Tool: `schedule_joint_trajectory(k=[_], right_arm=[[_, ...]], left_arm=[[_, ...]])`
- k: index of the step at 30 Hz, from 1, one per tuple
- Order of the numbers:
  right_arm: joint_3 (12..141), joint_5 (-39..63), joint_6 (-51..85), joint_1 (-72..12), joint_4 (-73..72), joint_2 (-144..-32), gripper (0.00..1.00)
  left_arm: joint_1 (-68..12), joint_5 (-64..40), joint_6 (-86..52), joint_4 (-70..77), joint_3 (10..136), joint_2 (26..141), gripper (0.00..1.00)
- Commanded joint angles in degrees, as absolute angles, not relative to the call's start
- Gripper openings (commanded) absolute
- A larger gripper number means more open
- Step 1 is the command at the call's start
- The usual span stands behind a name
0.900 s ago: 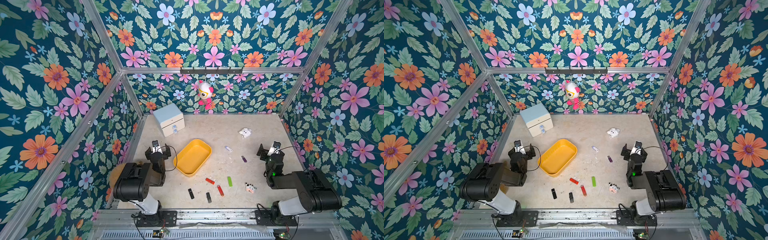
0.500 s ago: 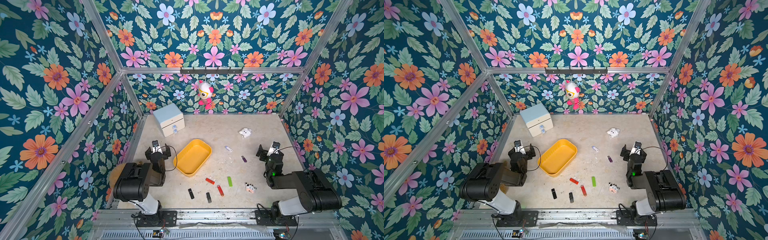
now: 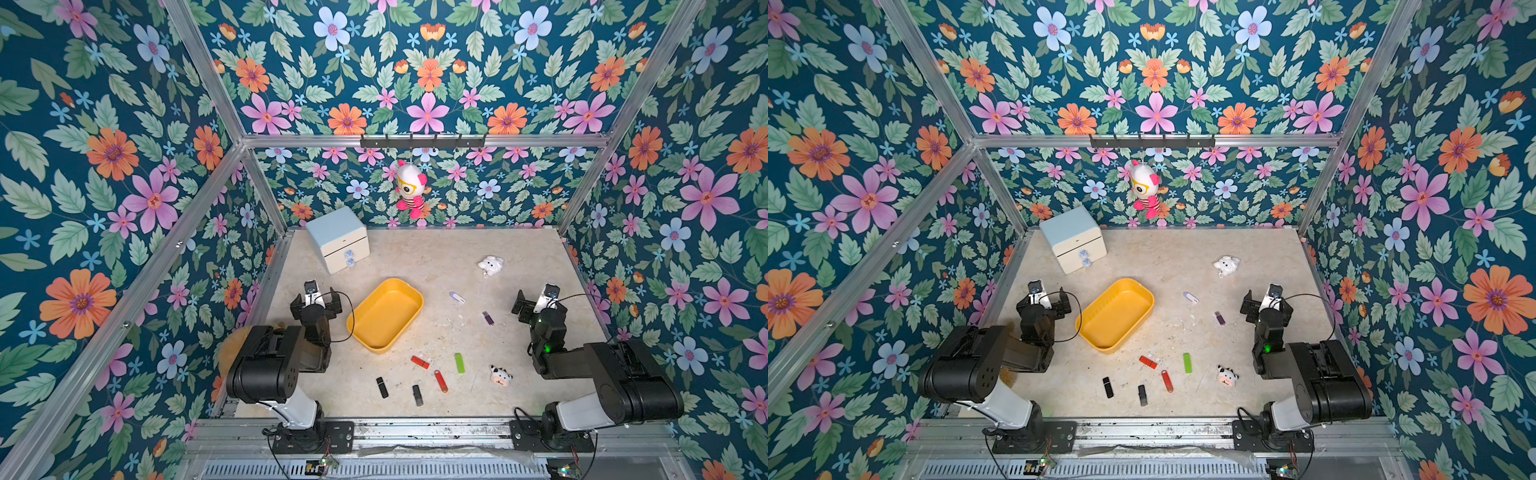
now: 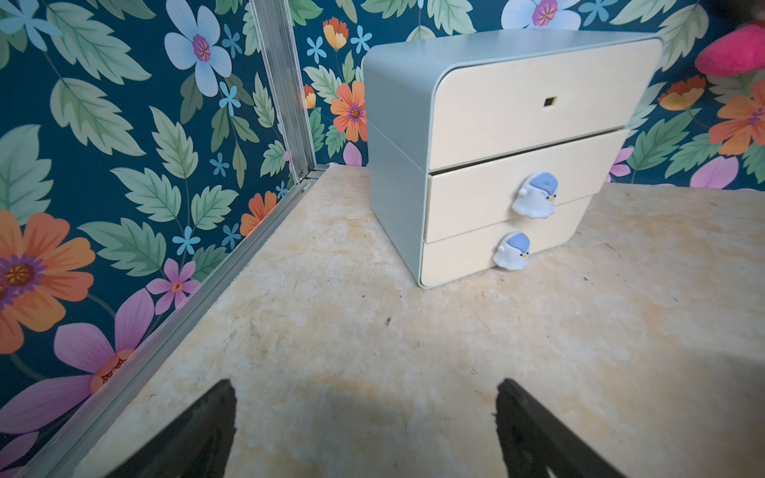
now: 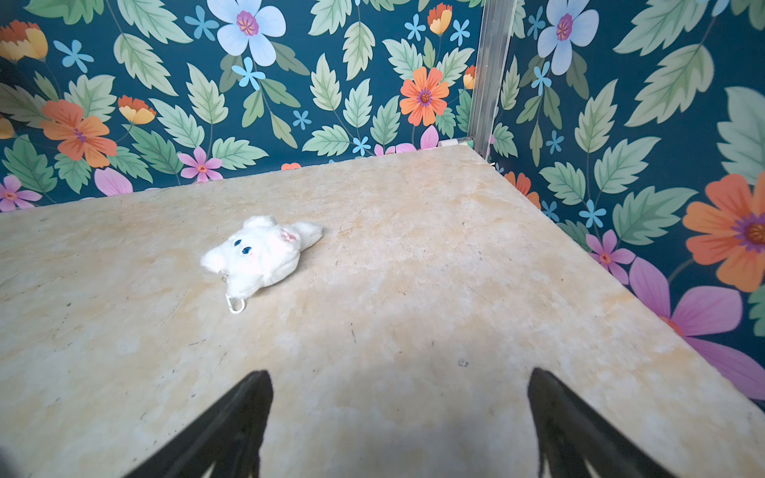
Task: Put the usb flash drive into the storage box
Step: Pick up the USB flash from the center of the board.
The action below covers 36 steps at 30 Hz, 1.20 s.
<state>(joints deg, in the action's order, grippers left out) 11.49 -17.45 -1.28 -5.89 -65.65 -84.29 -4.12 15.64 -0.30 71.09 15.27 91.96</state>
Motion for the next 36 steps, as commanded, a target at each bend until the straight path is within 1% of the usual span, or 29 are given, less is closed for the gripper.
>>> schedule_joint_trajectory(k=[1, 6, 7, 9, 11, 13, 14, 16, 18, 22, 25, 26, 28, 32, 36], right_arm=[[13.61, -22.54, 0.38, -5.84, -63.37, -84.37, 1.00], [12.57, -20.46, -0.63, -5.78, -62.24, -80.23, 0.99], [13.45, -20.46, -1.37, -6.45, -57.19, -77.32, 0.99], [16.70, -20.34, -2.72, -7.94, -45.76, -70.88, 0.99], [21.96, -19.44, -1.08, -8.56, -31.42, -63.74, 0.99], [28.27, -18.10, 1.41, -9.14, -16.36, -59.10, 0.99], [30.29, -18.27, 2.12, -9.70, -11.91, -58.54, 0.99], [35.71, -19.00, 3.18, -12.00, -1.30, -58.80, 0.99], [40.38, -19.57, 4.71, -14.17, 6.21, -61.22, 0.99], [49.96, -12.56, 7.36, -15.38, 20.71, -68.85, 0.99], [54.21, -7.97, 8.67, -15.47, 27.26, -72.77, 0.99], [54.99, -6.30, 8.87, -15.48, 28.76, -73.54, 0.99], [56.24, -3.53, 10.34, -15.56, 31.29, -75.06, 0.99], [57.13, -0.03, 11.35, -16.51, 34.63, -77.21, 0.99], [56.70, 1.94, 12.05, -18.01, 35.47, -79.33, 0.99]], left_arm=[[-4.34, 16.27, -0.55, 72.19, 15.23, 91.80, 0.99], [-5.61, 19.98, -0.44, 73.45, 14.37, 90.73, 1.00], [-5.62, 20.05, -0.70, 72.62, 14.24, 90.11, 0.99], [-5.79, 20.43, -0.20, 75.46, 13.53, 90.70, 0.99], [-6.11, 20.18, 0.00, 75.88, 12.54, 89.93, 0.99], [-6.15, 20.35, 0.09, 76.97, 12.48, 90.52, 0.99], [-6.17, 20.36, 0.02, 76.67, 12.56, 90.41, 0.99], [-6.15, 20.20, 0.00, 75.76, 12.83, 90.15, 0.99], [-6.15, 20.24, 0.00, 76.08, 12.83, 90.35, 1.00], [-6.15, 19.89, 0.25, 77.78, 11.63, 89.92, 0.99], [-6.87, 20.18, 2.13, 78.97, 11.44, 89.15, 0.99], [-8.14, 22.11, 3.03, 74.45, 12.81, 86.86, 1.00], [-8.97, 20.35, 3.71, 61.01, 17.54, 82.07, 0.99], [-11.55, 25.64, 3.71, 50.41, 22.90, 77.73, 0.99], [-15.97, 31.63, 0.03, 31.26, 32.11, 74.25, 0.99]])
